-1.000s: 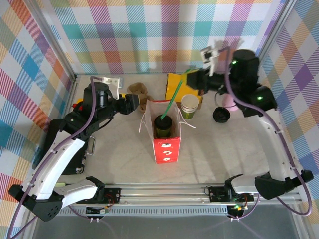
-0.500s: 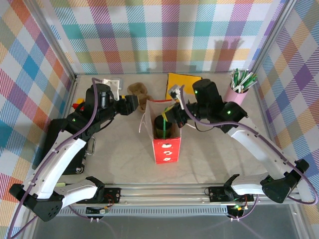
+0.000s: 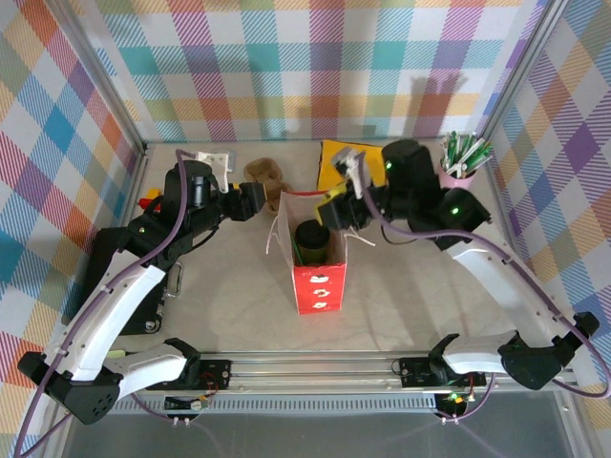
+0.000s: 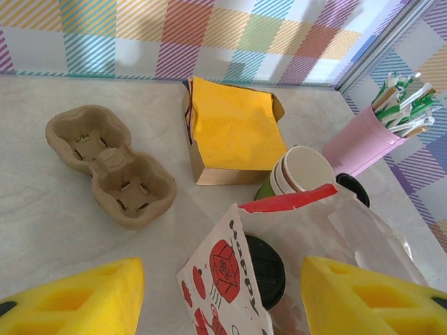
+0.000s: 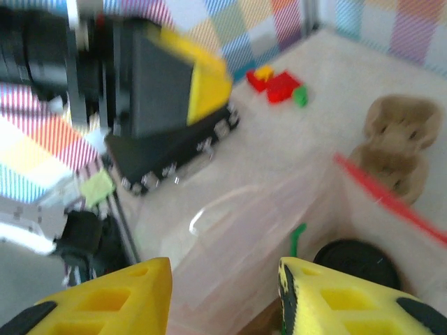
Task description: Pack the takeout coffee
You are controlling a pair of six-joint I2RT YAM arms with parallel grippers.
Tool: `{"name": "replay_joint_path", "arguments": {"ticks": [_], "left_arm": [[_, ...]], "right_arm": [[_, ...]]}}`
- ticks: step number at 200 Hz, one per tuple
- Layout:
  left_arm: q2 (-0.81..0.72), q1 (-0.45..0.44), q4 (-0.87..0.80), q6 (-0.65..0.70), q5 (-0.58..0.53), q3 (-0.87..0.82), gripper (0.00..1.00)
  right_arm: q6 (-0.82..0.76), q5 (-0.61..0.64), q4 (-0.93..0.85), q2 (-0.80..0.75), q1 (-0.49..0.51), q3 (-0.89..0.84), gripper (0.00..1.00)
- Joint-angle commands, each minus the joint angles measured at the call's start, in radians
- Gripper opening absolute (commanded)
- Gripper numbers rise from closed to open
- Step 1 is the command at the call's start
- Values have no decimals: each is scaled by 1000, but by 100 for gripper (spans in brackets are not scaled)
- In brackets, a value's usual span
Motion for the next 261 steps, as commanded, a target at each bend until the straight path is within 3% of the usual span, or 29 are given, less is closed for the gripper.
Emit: {"name": "replay_joint_path", "arguments": {"ticks": [1, 26, 58, 109, 178, 261], "left_arm": [[2, 6, -17, -17, 22, 10, 60], [-3, 5, -25, -20, 29, 11, 60], [-16, 5, -17, -35, 41, -2, 59], [-24, 2, -31, -41, 50, -3, 59], [-44, -15, -34, -52, 29, -22, 59], [-37, -33, -59, -51, 7, -8, 58]], "right_arm": [[89, -96, -94, 63, -92, 136, 46], [181, -186, -153, 156, -221, 271, 49], [264, -131, -178, 261, -347, 367, 58], [329, -129, -144, 499, -499, 489, 60], [223, 256, -206, 863, -508, 781, 60], [90, 451, -85, 1126, -449, 867, 63]]}}
